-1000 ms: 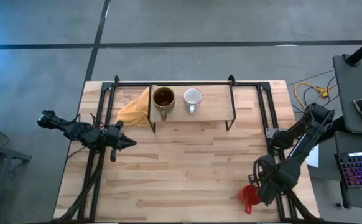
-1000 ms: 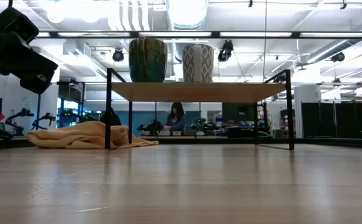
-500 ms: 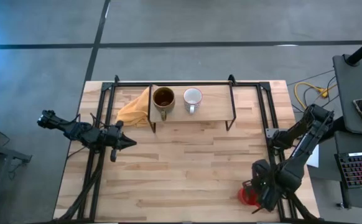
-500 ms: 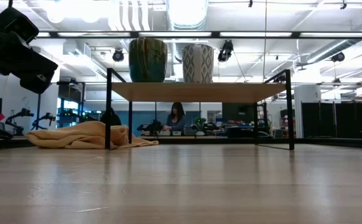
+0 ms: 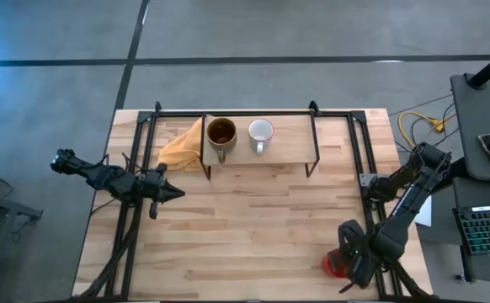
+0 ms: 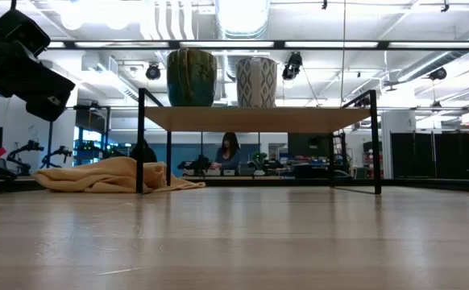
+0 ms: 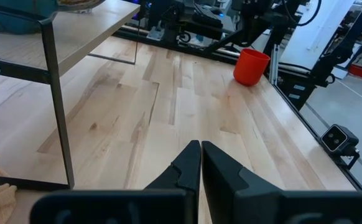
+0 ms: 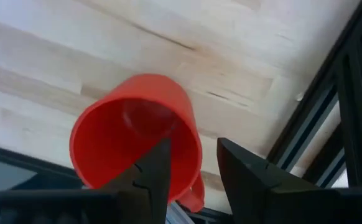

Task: Stack small to large cups/mugs on shelf
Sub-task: Put the red mug on the shelf

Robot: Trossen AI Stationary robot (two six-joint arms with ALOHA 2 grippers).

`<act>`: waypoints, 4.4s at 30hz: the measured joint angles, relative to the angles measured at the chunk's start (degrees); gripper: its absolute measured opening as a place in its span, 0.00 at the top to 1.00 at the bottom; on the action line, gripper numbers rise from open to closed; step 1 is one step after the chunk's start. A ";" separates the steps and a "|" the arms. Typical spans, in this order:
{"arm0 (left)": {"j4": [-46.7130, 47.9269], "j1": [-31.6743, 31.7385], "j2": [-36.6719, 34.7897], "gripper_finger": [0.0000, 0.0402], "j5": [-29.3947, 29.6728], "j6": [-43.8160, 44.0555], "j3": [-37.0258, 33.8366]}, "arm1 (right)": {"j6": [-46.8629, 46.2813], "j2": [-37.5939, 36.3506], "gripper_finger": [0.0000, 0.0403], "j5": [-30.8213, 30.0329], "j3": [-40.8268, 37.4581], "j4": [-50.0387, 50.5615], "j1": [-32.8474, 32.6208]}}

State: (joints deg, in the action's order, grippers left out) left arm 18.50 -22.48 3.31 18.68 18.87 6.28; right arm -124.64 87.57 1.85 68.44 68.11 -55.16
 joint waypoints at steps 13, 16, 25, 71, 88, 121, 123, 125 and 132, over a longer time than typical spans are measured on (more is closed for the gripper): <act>0.00 0.00 0.02 1.00 0.00 0.00 0.00 | 4.08 -0.02 0.70 0.08 -3.44 -5.97 -0.11; 0.00 0.00 0.02 1.00 0.01 0.00 0.00 | 6.16 -0.02 0.71 0.19 -4.38 -6.01 -0.11; 0.00 0.00 0.00 1.00 0.00 0.00 0.00 | 9.33 -0.02 0.73 1.55 -8.30 -9.29 -0.10; 0.00 0.01 0.02 1.00 0.00 0.00 0.00 | -0.99 -0.90 0.98 -13.19 17.90 22.13 6.42; 0.00 0.00 0.02 1.00 0.01 0.02 0.00 | 31.96 -1.43 0.98 -29.91 26.24 21.91 38.86; 0.00 0.00 0.02 1.00 0.01 0.00 0.00 | 61.36 7.13 0.97 -5.43 34.07 21.80 78.58; 0.00 0.00 0.02 1.00 0.01 0.01 0.00 | 61.53 7.21 0.97 -4.53 33.57 21.94 79.27; 0.00 0.00 0.02 1.00 0.00 0.01 0.00 | 61.68 7.49 0.97 -4.43 33.37 21.95 79.75; 0.00 0.00 0.04 1.00 0.00 0.00 0.00 | 62.13 7.54 0.97 -4.46 33.27 21.91 80.58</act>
State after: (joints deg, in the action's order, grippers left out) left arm 18.50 -22.48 3.35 18.68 18.87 6.28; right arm -62.51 95.11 -2.61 101.71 90.02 25.42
